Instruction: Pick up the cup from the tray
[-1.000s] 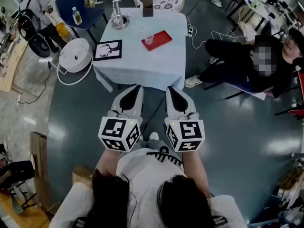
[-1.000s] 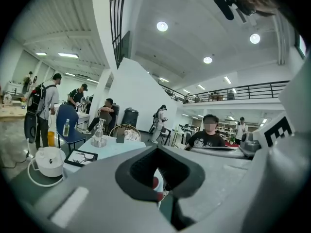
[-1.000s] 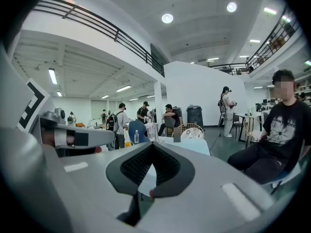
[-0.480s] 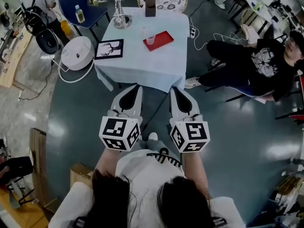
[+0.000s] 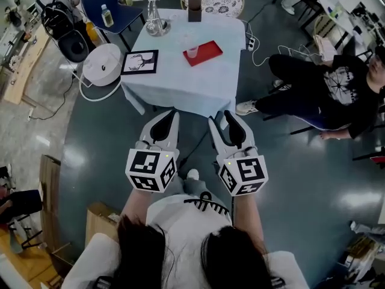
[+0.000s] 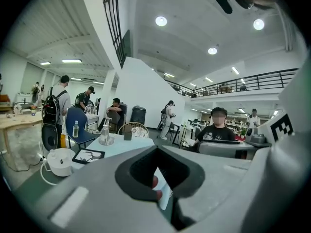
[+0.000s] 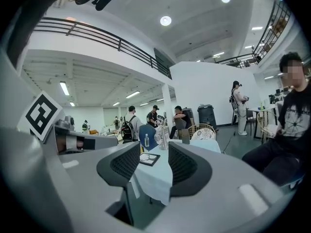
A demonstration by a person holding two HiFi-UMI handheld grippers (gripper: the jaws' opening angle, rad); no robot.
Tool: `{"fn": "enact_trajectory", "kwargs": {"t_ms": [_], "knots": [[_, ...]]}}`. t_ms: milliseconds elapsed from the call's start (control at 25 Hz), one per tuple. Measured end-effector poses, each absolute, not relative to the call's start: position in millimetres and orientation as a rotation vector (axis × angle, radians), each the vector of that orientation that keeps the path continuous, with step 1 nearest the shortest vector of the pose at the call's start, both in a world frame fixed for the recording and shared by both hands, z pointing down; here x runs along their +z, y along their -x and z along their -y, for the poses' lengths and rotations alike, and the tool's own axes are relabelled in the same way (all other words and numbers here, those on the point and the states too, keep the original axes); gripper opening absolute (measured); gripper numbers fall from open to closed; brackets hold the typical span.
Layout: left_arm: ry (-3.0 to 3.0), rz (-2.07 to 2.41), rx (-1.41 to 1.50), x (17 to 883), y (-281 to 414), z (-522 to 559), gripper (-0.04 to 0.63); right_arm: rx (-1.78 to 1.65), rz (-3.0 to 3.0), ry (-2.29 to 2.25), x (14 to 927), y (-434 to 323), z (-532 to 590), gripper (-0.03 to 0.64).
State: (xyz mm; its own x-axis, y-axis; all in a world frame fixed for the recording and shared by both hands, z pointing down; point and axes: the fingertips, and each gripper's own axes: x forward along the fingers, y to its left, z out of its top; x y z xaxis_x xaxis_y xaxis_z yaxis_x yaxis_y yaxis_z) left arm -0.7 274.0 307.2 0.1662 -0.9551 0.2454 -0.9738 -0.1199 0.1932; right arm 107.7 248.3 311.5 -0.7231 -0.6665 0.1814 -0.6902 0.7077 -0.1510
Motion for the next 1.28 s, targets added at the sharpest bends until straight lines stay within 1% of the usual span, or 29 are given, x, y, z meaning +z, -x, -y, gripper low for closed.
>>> {"fn": "enact_trajectory", "kwargs": {"t_ms": [40, 160, 200, 440, 600, 840, 1000, 1280], "knots": [[-2.132, 1.851, 0.091, 309, 1, -272, 0.002, 0.324, 2.803, -1.116, 312, -109, -245, 0.198], [-2.116, 1.860, 0.125, 315, 0, -269, 0.001, 0.332, 2.821, -1.143, 311, -117, -237, 0.266], [-2.116, 1.860, 0.134, 317, -1, -267, 0.001, 0.329, 2.819, -1.151, 312, -120, -234, 0.273], [-2.147, 1.876, 0.155, 320, 7, -248, 0.000, 0.280, 2.810, -1.165, 316, -119, -217, 0.285], [-2.130, 1.864, 0.175, 339, 17, -233, 0.000, 0.270, 2.784, -1.173, 329, -112, -204, 0.296], [-2.111, 1.860, 0.128, 340, 41, -192, 0.000, 0.233, 2.755, -1.122, 332, -84, -171, 0.319], [-2.113, 1.836, 0.094, 345, 63, -158, 0.001, 0.254, 2.752, -1.196, 335, -68, -135, 0.330], [-2.097, 1.808, 0.152, 363, 103, -99, 0.000, 0.309, 2.692, -1.257, 350, -34, -76, 0.337]]}}
